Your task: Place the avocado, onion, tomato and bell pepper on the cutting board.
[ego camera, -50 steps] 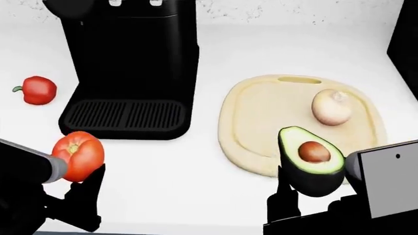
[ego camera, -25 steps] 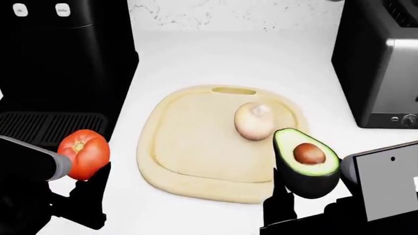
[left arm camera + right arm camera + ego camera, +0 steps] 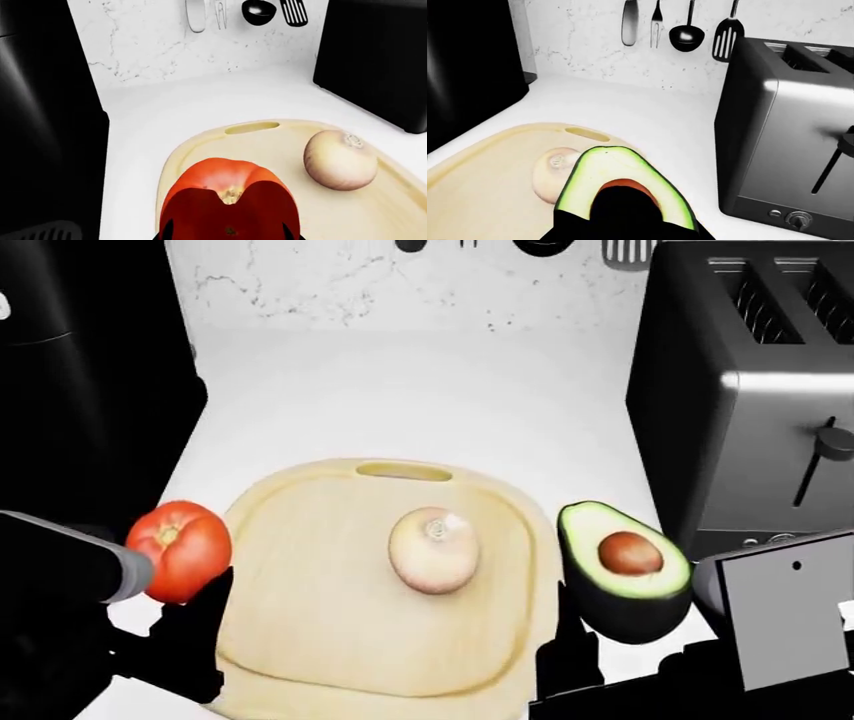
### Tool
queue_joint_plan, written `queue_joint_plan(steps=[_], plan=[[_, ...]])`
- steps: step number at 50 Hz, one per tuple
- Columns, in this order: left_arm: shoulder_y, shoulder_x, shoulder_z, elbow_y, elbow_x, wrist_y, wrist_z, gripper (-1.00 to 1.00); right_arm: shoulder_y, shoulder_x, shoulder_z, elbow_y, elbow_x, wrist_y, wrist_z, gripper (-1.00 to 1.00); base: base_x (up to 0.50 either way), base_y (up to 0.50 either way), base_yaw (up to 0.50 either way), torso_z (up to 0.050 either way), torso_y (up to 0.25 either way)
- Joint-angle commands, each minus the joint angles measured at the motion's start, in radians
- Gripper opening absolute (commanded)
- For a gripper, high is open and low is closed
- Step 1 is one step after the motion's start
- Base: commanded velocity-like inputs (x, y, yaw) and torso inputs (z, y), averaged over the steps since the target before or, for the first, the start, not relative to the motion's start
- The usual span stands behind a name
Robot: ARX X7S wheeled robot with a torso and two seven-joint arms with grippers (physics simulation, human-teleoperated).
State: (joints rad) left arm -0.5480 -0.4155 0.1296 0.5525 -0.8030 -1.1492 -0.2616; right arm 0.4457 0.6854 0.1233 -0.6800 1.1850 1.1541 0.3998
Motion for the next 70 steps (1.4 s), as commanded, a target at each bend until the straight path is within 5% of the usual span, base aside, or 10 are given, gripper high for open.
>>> queue_joint_plan(steps=[1,14,30,41,55,56,70], plan=[[-0.006,0.012,-0.007,-0.030,0.005,0.046,0.017,-1.00,0.018,-0.012,-0.002,0.025,-0.048,0.000,0.000,-1.00,0.00,0.00,0.00,0.000,0.000],[-0.087,0.040,0.058,-0.094,0.012,0.035,0.041,-1.00,0.000,-0.011,0.004,0.026,-0.041,-0.010,0.001,-1.00,0.00,0.00,0.00,0.000,0.000],[-0.513,0.190,0.305,-0.789,0.196,0.183,0.296,-1.00,-0.007,-0.008,0.029,0.011,-0.010,-0.013,0.026,-1.00,0.00,0.00,0.00,0.000,0.001],[-0.665,0.279,0.411,-1.221,0.295,0.333,0.447,-1.00,0.052,0.003,0.030,0.014,0.053,0.021,0.059,-1.00,0.00,0.00,0.00,0.000,0.000],[-0.629,0.264,0.427,-1.165,0.280,0.297,0.443,-1.00,0.037,0.010,0.033,0.023,0.052,0.011,0.057,-1.00,0.00,0.00,0.00,0.000,0.001],[-0.624,0.261,0.425,-1.141,0.274,0.284,0.435,1.00,0.037,0.013,0.040,0.021,0.055,0.009,0.059,-1.00,0.00,0.00,0.00,0.000,0.000],[-0.578,0.199,0.390,-0.906,0.212,0.169,0.371,1.00,0.059,0.003,-0.025,0.038,0.059,0.031,0.045,-1.00,0.00,0.00,0.00,0.000,0.000]])
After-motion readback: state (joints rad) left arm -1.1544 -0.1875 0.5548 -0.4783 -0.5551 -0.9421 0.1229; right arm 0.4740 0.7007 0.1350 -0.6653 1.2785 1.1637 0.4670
